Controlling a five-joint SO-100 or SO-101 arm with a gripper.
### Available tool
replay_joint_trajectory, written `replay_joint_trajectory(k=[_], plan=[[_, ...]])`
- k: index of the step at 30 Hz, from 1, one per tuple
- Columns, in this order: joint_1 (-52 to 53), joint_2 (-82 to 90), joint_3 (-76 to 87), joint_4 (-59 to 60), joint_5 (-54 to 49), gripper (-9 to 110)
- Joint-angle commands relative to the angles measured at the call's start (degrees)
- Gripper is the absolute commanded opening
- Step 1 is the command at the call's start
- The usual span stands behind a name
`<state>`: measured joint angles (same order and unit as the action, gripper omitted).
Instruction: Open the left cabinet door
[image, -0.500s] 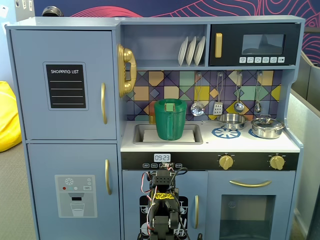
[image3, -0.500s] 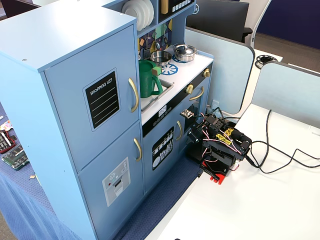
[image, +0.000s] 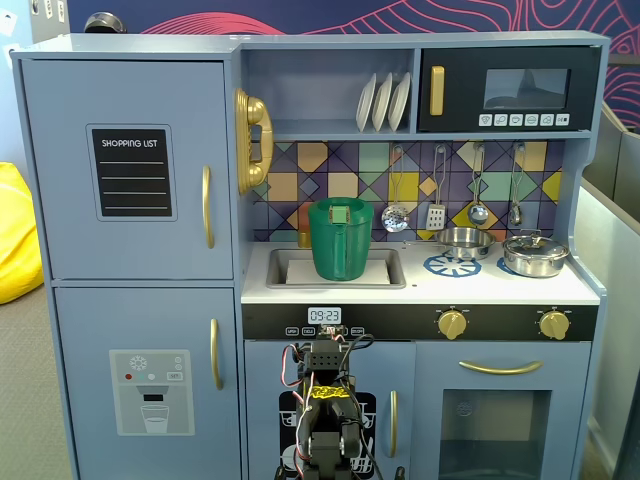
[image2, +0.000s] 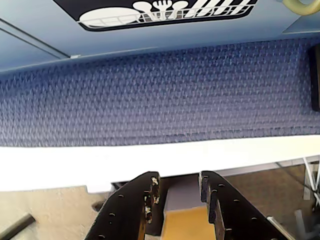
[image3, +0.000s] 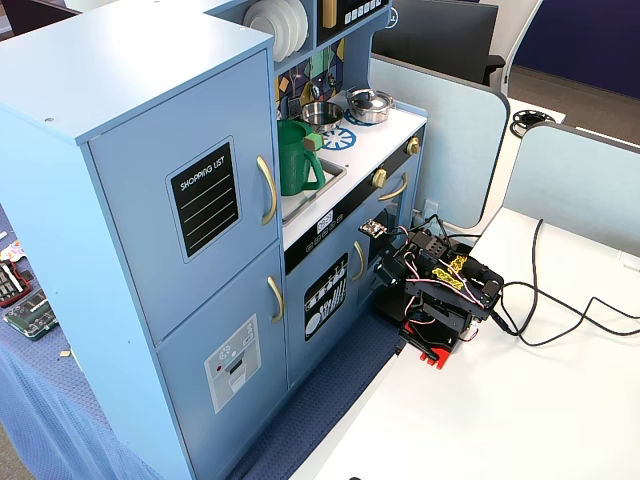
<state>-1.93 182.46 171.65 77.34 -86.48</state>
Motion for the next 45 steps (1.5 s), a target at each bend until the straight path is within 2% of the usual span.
replay_joint_trajectory(k=[1,9,16,23,28,36,45], plan=[[-3.34,-0.44,0.09,4.04,3.69,0],[-19.34,-5.89,-4.04,-37.88,-2.37,0],[-31.38,-15.38,-18.46,-54.67,-8.79,0],[-35.86,-27.16,-35.33,-63.9,-10.99,0],[-36.04,-35.77,-45.7,-68.55,-11.6,4],[-35.42,-44.47,-54.49,-74.18,-9.23,12],[-39.46,-51.5,-62.58,-77.17,-12.83,10]])
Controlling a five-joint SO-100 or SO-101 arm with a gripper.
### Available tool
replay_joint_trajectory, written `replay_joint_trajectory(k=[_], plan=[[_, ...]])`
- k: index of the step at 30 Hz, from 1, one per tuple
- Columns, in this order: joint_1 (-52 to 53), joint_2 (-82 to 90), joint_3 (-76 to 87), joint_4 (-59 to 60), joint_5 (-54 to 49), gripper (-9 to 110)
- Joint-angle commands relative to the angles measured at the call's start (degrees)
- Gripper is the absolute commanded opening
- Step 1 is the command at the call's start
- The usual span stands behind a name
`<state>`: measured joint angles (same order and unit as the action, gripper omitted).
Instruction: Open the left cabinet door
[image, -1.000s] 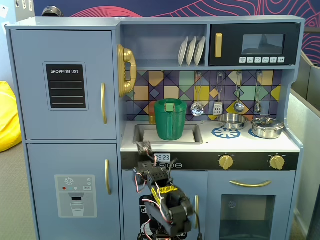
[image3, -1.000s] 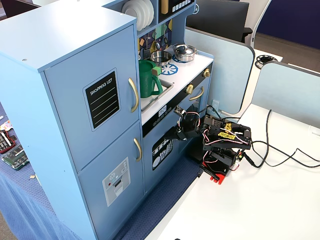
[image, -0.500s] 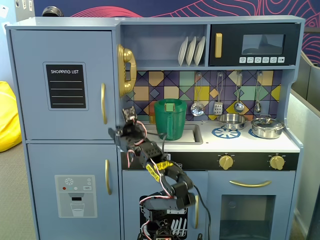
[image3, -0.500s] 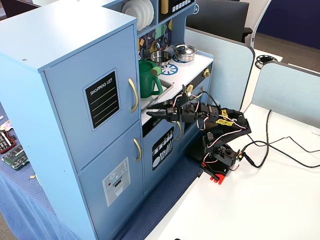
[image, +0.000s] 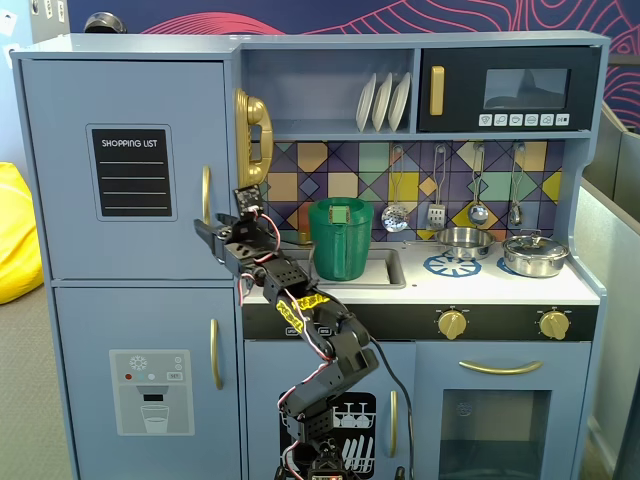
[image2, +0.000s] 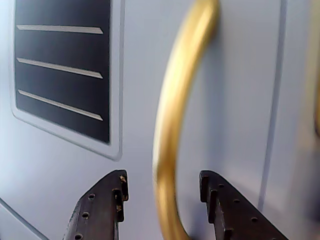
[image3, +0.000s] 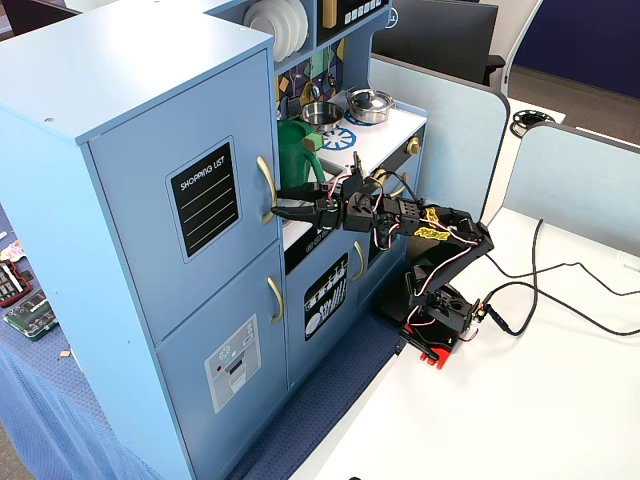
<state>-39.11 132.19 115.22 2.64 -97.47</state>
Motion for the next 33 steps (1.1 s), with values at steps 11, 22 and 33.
replay_joint_trajectory(k=[11,22,33], plan=[[-11.69,0.97,-4.39,-2.81,-6.68,7],[-15.47,15.82,8.17,-2.11,-8.0,5],[-5.89,37.62,24.26,4.92,-1.49,5]])
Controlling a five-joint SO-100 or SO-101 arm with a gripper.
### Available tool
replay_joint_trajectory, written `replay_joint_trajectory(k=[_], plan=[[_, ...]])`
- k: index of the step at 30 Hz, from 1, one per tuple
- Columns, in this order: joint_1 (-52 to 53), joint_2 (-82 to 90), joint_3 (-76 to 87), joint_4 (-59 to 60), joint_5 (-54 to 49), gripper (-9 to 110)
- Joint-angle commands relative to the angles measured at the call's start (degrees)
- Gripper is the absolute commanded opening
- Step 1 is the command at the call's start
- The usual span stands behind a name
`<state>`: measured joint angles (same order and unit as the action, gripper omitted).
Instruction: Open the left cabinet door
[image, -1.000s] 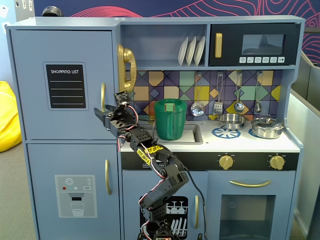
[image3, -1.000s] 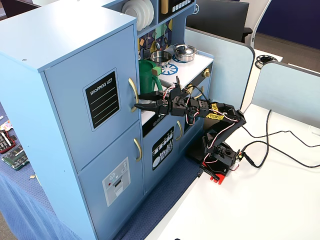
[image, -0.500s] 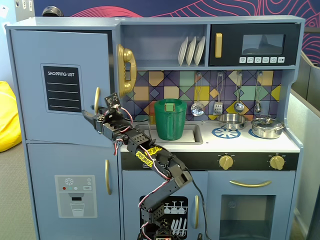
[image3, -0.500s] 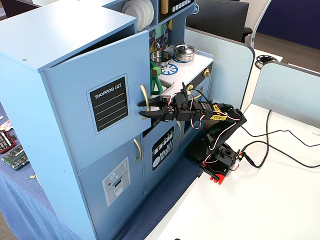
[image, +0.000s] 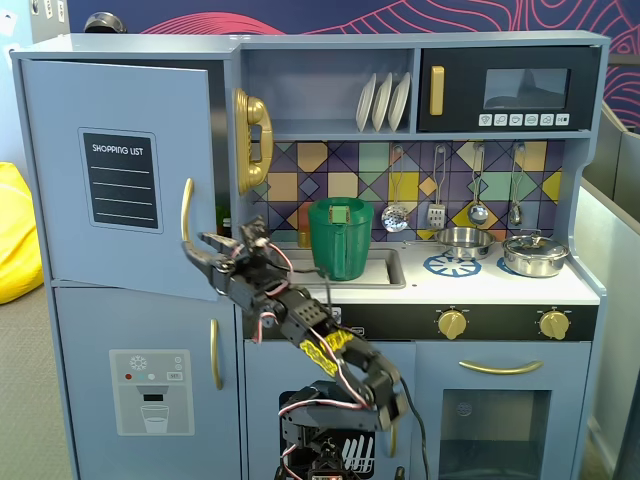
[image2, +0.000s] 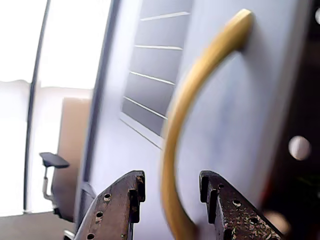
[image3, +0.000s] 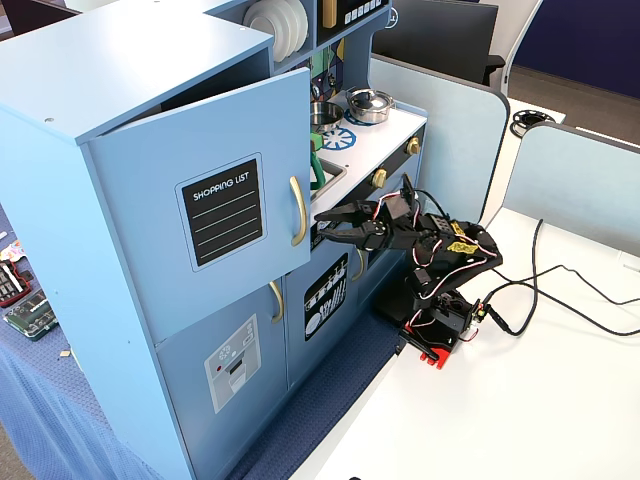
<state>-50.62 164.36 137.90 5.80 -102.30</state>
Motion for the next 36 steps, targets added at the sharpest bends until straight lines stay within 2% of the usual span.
replay_joint_trajectory(k=[1,6,11,30,36], plan=[[7.82,6.15,2.2,2.64,5.01,7],[17.84,4.92,2.64,5.36,12.13,7],[20.48,-2.2,0.18,2.81,13.27,7],[-6.94,-10.02,-4.66,-3.87,1.23,5],[-9.93,-10.63,-5.45,-3.25,0.18,5]])
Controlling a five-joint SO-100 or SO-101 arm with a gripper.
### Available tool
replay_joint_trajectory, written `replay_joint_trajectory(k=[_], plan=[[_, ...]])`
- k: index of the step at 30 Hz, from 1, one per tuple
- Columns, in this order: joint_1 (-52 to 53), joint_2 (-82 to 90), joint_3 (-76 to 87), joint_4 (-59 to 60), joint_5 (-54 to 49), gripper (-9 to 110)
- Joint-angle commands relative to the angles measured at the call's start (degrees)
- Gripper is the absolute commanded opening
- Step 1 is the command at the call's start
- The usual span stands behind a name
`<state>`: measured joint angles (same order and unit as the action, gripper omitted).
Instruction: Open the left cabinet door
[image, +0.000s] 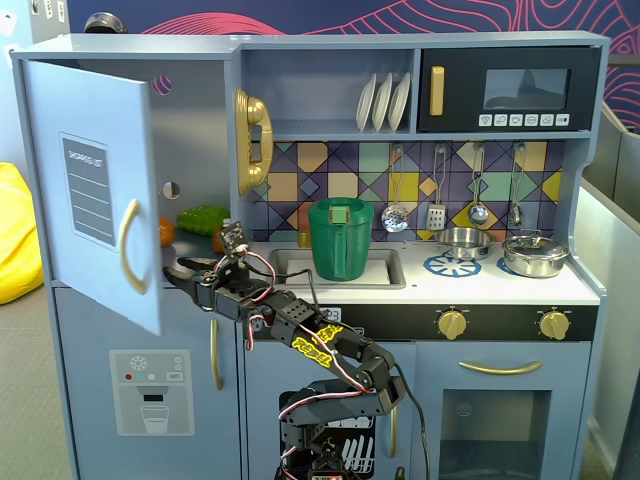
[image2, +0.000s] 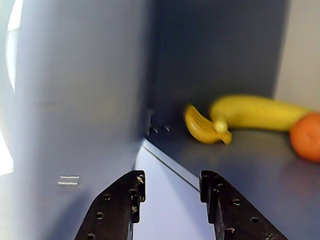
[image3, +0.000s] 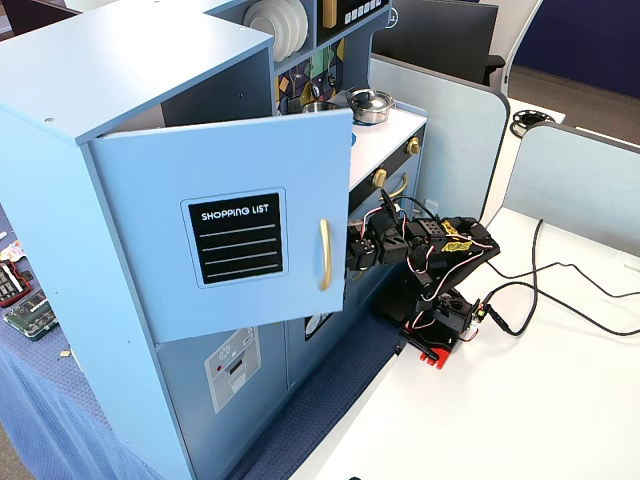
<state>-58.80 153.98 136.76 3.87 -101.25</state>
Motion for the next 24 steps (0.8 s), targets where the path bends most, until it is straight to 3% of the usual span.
replay_joint_trajectory(k=[1,8,14,24], plan=[[-1.14,-0.18,-4.22,-1.32,-0.62,5],[17.84,3.08,1.32,-1.14,12.48,5],[36.56,8.09,9.23,12.74,21.45,4],[49.57,18.46,25.14,33.93,21.62,0]])
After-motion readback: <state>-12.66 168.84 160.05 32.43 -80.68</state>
